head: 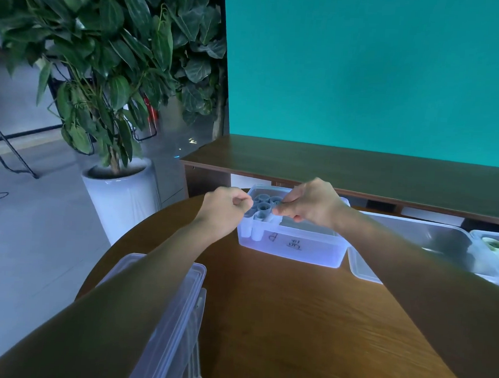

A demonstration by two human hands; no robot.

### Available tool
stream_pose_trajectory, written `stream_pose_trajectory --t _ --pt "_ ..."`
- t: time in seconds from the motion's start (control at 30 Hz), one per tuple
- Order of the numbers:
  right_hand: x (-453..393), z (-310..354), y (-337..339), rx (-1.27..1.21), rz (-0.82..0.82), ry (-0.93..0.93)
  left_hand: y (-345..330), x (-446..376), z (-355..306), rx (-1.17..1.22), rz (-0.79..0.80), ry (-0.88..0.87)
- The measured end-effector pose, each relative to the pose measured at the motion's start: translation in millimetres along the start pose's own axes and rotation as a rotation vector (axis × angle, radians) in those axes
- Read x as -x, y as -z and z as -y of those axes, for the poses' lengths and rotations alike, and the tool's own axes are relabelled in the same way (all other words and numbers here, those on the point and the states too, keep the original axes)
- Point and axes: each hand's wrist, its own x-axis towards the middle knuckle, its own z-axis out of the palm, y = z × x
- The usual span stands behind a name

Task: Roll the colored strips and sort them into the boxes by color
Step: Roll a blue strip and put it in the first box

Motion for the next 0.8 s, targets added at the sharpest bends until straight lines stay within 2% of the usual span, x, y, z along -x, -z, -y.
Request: stream_pose_trajectory --t 0.23,0.8 --pt "-3.0 3.8 -11.1 0.006 0.078 -0.054 -4.4 1.1 2.2 -0.018 0.005 0.011" --pt "-5.1 -5.6 -0.9 0.042 0.205 0.037 -5.3 -0.3 5.0 -0.029 -0.002 -0.014"
